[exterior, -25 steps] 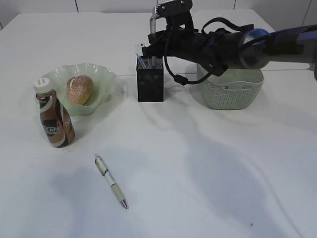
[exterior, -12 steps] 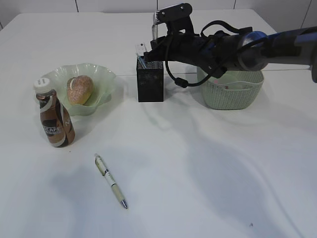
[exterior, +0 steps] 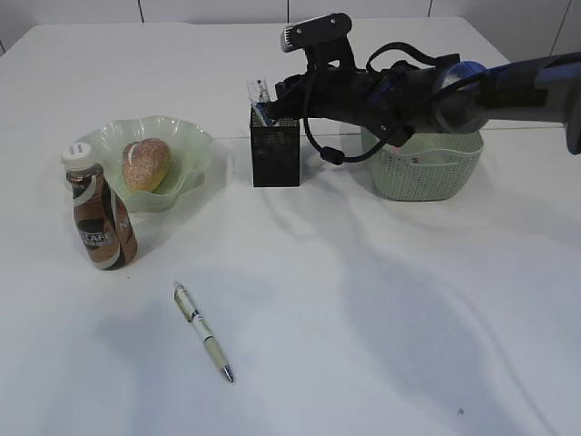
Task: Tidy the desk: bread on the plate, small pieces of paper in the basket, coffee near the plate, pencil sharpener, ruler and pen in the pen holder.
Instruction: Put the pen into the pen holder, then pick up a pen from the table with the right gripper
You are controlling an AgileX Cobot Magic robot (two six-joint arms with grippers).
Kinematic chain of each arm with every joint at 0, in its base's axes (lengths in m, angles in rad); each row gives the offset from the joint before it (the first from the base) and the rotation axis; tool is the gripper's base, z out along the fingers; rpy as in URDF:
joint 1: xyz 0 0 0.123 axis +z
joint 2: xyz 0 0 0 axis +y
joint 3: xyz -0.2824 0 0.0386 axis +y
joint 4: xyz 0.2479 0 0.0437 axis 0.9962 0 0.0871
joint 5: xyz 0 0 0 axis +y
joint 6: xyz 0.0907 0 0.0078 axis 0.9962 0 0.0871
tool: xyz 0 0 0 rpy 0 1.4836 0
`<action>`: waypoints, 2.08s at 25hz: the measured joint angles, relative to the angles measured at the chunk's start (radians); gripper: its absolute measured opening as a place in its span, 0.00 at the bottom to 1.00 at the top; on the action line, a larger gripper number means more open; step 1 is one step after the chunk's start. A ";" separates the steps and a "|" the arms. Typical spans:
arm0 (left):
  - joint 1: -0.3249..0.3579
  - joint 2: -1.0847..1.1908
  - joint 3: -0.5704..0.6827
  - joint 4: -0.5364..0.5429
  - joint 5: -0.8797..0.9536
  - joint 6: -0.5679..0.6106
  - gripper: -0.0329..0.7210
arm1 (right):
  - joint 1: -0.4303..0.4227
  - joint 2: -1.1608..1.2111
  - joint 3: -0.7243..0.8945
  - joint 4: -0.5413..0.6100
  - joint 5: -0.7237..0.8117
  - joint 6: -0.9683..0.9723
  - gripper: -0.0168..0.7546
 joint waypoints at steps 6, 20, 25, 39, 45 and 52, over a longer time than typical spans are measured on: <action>0.000 0.000 0.000 0.000 -0.001 0.000 0.48 | 0.000 0.000 -0.002 0.000 0.048 0.037 0.45; 0.000 0.000 0.000 -0.002 -0.004 0.000 0.48 | 0.028 -0.150 -0.030 0.012 0.466 0.045 0.46; 0.000 0.000 0.000 -0.018 -0.004 0.000 0.48 | 0.091 -0.195 -0.031 0.018 0.634 0.021 0.46; 0.000 0.000 0.000 -0.043 0.005 0.000 0.48 | 0.152 -0.285 -0.036 0.294 1.080 -0.194 0.35; 0.000 0.000 0.000 -0.058 0.025 0.000 0.48 | 0.154 -0.296 -0.037 0.537 1.287 -0.335 0.34; 0.000 0.000 0.000 -0.062 0.078 -0.006 0.48 | 0.178 -0.297 -0.037 0.720 1.388 -0.406 0.34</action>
